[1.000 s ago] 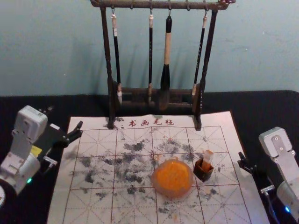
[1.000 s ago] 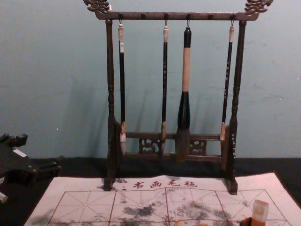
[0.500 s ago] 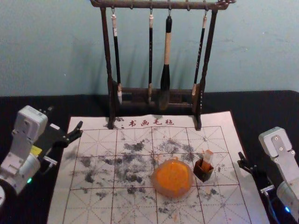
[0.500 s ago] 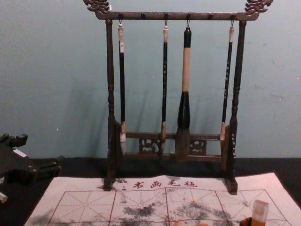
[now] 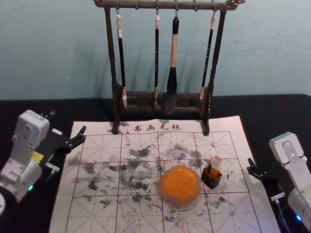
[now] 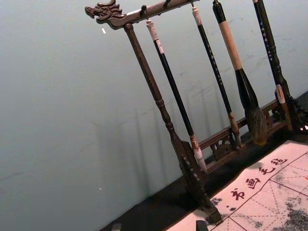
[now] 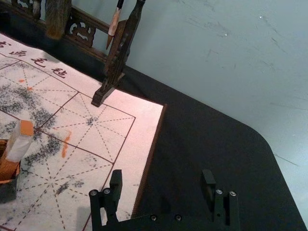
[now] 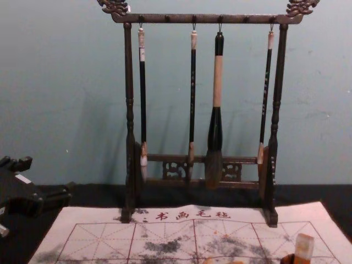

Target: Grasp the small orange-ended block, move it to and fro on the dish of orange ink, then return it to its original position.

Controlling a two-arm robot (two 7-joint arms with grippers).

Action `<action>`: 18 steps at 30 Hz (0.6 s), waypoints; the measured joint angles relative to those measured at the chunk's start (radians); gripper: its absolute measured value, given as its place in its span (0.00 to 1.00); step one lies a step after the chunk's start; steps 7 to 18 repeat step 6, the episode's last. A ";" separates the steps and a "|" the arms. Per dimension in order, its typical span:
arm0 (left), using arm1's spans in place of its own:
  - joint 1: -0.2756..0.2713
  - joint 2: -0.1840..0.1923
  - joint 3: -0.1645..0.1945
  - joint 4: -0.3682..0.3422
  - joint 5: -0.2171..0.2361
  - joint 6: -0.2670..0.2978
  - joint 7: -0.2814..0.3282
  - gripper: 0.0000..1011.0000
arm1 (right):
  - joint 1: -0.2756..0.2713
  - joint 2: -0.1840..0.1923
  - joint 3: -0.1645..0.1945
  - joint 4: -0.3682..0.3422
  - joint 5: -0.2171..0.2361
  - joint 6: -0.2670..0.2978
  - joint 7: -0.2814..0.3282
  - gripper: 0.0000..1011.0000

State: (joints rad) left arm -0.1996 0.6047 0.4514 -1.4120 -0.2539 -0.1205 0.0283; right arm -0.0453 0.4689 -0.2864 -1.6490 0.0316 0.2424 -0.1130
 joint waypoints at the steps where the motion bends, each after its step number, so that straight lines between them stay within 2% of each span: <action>1: 0.000 0.000 0.000 0.000 0.000 0.000 0.000 0.99 | 0.000 0.000 0.000 0.000 0.000 0.000 0.000 0.99; 18: 0.000 0.000 0.000 0.000 0.000 0.000 0.000 0.99 | 0.000 0.000 0.000 0.000 0.000 0.000 0.000 0.99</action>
